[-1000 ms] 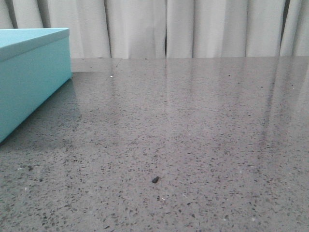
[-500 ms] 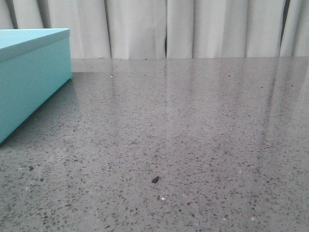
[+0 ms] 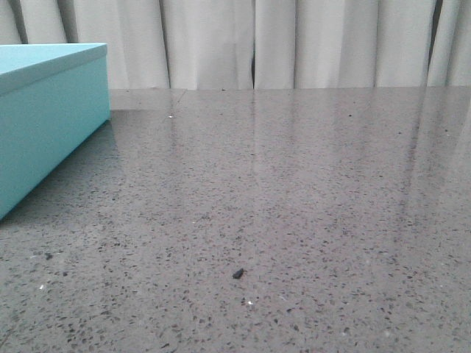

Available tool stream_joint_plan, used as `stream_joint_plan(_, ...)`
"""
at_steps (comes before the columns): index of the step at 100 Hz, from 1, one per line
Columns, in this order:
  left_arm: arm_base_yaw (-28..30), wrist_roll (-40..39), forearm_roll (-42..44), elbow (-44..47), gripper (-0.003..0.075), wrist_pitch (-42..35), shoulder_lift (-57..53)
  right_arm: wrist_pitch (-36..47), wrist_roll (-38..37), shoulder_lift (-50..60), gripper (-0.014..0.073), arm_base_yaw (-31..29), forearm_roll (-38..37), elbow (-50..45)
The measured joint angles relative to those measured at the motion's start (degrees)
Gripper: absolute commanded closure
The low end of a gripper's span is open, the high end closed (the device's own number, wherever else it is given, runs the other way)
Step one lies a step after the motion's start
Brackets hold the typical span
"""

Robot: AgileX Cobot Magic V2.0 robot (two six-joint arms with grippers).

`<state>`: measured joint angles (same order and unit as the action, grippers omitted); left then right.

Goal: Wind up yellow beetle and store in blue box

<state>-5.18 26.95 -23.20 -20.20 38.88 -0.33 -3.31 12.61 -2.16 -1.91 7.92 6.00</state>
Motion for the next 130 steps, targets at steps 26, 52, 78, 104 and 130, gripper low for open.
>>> stream_joint_plan(26,0.0,-0.1,-0.7,2.8,0.074,-3.4,0.0,3.3,0.0,0.0,0.0644,0.0,-0.2,-5.8)
stream_joint_plan(52,0.0,-0.2,-1.1,2.8,0.074,-3.8,0.0,3.3,0.0,0.0,0.0644,0.0,-0.3,-6.5)
stream_joint_plan(78,0.0,-0.2,-1.1,2.8,0.074,-3.8,0.0,3.3,0.0,0.0,0.0644,0.0,-0.3,-6.5)
stream_joint_plan(104,0.0,-0.2,0.9,2.9,0.074,-4.3,0.0,3.3,0.0,0.0,0.0644,0.0,-0.3,-6.5)
stream_joint_plan(130,0.0,-12.9,14.4,10.5,0.074,-26.3,0.0,3.3,0.0,0.0,0.0644,0.0,-0.3,-6.5)
